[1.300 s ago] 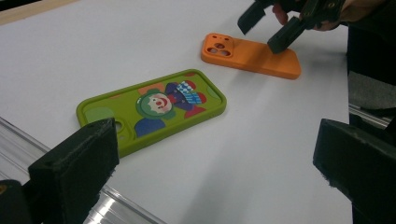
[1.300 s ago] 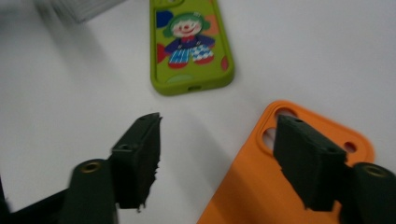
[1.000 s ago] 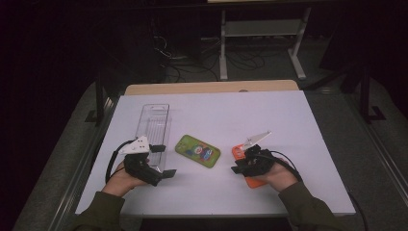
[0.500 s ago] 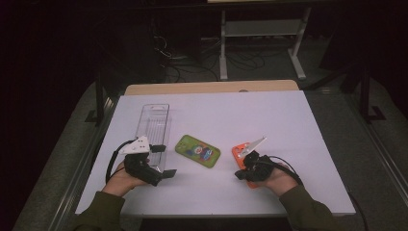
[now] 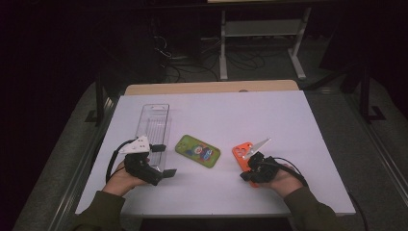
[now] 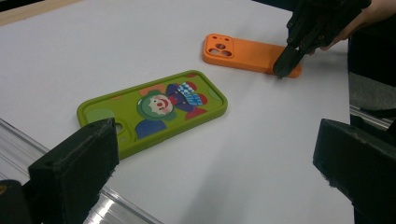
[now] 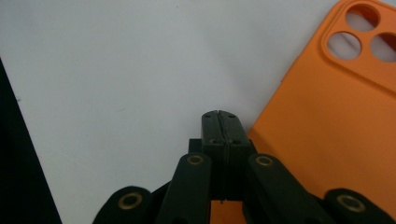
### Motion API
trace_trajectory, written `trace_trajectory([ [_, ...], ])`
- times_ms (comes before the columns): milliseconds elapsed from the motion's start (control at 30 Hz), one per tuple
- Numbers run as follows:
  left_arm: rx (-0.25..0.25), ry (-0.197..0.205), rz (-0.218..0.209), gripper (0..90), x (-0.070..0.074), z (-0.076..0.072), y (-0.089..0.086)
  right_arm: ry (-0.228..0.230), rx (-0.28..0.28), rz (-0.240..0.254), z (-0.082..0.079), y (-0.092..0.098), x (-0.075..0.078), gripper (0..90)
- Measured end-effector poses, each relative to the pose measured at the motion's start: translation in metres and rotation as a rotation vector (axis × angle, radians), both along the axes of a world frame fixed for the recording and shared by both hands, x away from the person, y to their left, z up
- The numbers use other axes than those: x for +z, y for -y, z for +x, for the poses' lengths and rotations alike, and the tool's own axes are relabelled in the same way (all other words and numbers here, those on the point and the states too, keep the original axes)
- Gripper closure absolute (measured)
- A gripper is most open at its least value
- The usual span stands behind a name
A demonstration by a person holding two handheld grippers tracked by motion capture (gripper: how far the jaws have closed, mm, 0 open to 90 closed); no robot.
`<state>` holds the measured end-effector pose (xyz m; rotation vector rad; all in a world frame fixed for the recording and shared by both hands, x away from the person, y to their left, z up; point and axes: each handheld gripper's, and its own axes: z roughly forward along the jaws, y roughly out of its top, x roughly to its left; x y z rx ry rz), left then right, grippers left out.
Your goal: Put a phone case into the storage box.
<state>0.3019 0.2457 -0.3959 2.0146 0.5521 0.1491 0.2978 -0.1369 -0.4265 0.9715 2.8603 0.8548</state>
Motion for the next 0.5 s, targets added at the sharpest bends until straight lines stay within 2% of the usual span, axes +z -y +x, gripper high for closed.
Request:
trace_trajectory([
  [267,0.000,0.000,0.000,0.0,0.000,0.000,0.000,0.025,-0.043,-0.041,0.002,0.013,0.001,89.0],
  [500,0.000,0.000,0.000,0.0,0.000,0.000,0.000,0.027,-0.087,-0.047,0.007,0.029,0.002,89.1],
])
